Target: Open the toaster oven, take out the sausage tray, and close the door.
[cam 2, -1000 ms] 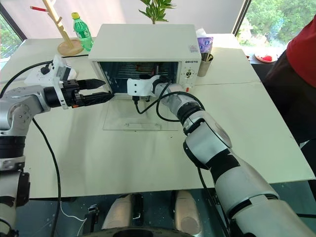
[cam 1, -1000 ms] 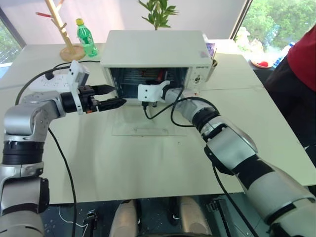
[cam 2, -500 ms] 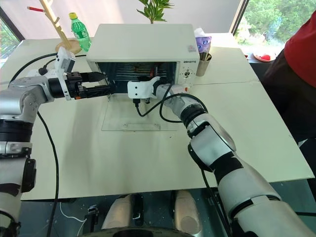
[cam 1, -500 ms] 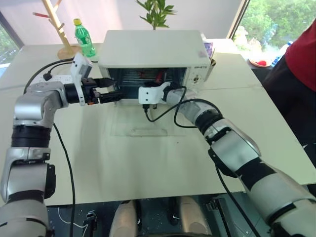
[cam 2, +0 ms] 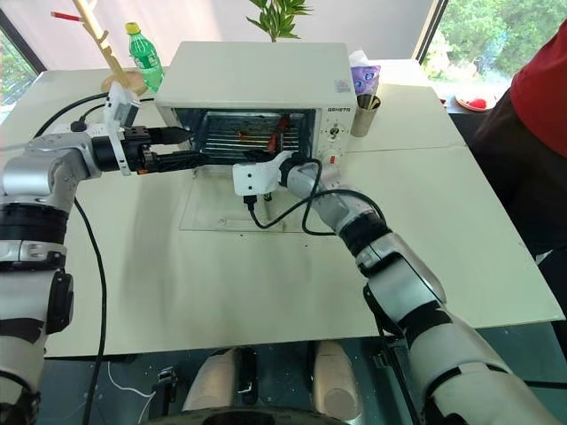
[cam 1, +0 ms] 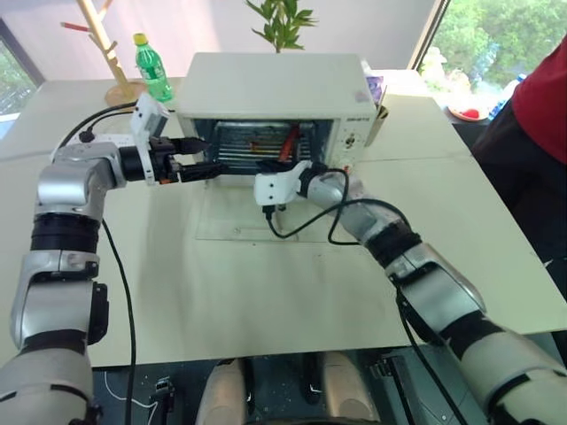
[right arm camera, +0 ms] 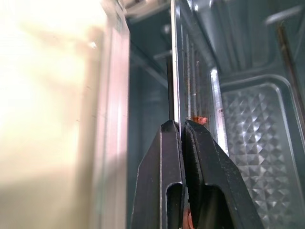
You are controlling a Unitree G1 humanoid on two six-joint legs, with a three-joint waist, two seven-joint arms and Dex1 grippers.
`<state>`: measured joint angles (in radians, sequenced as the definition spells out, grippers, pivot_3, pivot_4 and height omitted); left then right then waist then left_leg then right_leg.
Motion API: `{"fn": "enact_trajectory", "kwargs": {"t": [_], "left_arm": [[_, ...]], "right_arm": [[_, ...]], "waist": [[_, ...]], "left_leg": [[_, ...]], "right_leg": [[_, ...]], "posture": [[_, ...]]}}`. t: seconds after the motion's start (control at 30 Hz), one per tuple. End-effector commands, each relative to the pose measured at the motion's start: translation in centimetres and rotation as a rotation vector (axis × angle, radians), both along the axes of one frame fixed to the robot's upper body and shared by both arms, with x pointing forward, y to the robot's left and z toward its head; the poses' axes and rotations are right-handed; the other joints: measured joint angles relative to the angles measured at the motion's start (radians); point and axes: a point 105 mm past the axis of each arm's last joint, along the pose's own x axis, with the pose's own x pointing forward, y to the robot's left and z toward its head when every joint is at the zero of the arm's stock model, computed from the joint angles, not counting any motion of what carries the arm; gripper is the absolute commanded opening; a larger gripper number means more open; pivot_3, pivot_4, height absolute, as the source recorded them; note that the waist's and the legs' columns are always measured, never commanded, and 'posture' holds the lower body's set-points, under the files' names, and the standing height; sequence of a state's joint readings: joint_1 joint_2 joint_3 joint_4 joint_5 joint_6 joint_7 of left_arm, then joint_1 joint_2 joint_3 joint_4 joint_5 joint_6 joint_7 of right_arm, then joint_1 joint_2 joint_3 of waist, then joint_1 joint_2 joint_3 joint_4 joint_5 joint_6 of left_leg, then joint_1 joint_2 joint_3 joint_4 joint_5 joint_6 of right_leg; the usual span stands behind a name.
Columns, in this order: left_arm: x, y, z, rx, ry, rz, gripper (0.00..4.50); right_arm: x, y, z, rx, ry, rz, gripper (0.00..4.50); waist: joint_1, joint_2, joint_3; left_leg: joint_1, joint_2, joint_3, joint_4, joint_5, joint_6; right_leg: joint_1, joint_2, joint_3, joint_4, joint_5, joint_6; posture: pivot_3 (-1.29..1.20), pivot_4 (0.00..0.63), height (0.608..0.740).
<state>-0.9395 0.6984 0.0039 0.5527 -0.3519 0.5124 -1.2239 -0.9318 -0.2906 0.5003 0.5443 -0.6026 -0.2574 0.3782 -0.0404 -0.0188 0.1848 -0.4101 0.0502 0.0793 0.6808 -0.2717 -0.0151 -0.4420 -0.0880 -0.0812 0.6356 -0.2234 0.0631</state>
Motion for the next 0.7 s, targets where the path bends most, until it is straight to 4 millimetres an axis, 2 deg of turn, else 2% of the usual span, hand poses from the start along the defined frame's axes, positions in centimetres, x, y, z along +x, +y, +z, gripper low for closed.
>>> {"fn": "enact_trajectory", "kwargs": {"t": [0.03,0.4,0.7], "left_arm": [[0.2,0.1,1.4,0.012,-0.053,-0.002,4.5],[0.3,-0.2,1.5,0.007,-0.051,-0.019,4.5],[0.2,-0.1,1.4,0.01,-0.043,-0.026,4.5]], "right_arm": [[-1.3,0.0,2.7,0.061,-0.065,0.032,0.08],[-3.0,-1.8,2.6,0.047,-0.082,0.024,0.08],[-4.5,-2.8,1.6,0.014,-0.083,0.044,0.08]], "waist": [[0.001,0.0,0.0],[0.03,0.0,0.0],[0.033,-0.001,0.0]], "left_leg": [[0.0,0.0,0.0,0.0,0.0,0.0],[0.0,0.0,0.0,0.0,-0.001,0.002],[-0.001,-0.001,-0.001,0.001,-0.001,0.002]], "right_leg": [[0.0,0.0,0.0,0.0,0.0,0.0],[0.0,0.0,0.0,-0.001,0.0,0.0],[0.001,0.0,0.0,-0.002,0.0,0.0]], "posture": [[0.0,0.15,0.722],[0.0,0.15,0.722],[0.0,0.15,0.722]]}}
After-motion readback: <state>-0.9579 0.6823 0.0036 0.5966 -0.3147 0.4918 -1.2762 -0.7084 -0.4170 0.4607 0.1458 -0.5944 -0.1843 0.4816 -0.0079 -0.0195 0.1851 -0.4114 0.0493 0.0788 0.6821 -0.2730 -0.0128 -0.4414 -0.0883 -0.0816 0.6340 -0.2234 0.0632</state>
